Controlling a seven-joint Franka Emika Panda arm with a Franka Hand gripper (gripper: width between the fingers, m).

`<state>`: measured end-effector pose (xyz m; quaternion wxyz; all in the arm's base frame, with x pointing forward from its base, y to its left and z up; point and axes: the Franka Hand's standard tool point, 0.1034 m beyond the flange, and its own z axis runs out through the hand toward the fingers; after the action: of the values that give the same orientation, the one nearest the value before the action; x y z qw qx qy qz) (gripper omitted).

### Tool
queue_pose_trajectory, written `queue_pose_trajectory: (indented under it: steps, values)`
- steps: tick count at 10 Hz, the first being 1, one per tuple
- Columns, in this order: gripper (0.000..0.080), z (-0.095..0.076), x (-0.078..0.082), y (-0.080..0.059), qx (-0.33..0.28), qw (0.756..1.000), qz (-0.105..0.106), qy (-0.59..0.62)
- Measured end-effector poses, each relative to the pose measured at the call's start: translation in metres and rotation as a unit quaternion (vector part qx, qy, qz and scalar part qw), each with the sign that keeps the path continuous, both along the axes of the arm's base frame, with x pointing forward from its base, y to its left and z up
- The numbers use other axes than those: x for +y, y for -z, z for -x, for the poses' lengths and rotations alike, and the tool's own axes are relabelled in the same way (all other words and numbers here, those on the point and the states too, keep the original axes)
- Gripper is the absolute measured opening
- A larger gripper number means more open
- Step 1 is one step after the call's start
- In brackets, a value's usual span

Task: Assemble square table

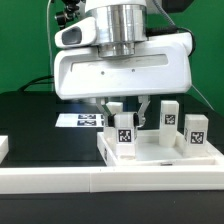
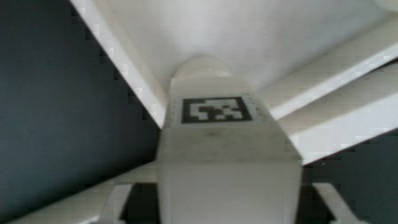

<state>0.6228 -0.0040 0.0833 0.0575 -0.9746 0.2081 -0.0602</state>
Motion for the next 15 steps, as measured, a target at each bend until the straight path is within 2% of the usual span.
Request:
queue_pose_trajectory:
  steps: [3, 6, 8, 11, 12, 13, 14, 15]
  values:
    - [0.0290, -0.0004, -0.0024, 0.0002, 0.009, 0.988, -0.019, 0.155]
    - [0.0290, 0.0018, -0.0034, 0.0010, 0.023, 0.948, -0.035, 0.316]
    - [0.0290, 0.0034, -0.0026, 0.0010, 0.033, 0.925, -0.043, 0.377]
    - [0.0290, 0.0041, -0.0041, 0.0014, 0.040, 0.904, -0.057, 0.421]
    - [0.0387, 0.0041, -0.0026, 0.0018, 0.040, 0.905, -0.057, 0.420]
    - [0.0387, 0.0042, -0.0021, 0.0021, 0.039, 0.911, -0.055, 0.407]
    - [0.0560, 0.0043, -0.0016, 0.0023, 0.038, 0.918, -0.053, 0.391]
    - [0.0560, 0.0044, 0.0012, 0.0024, 0.037, 0.926, -0.050, 0.371]
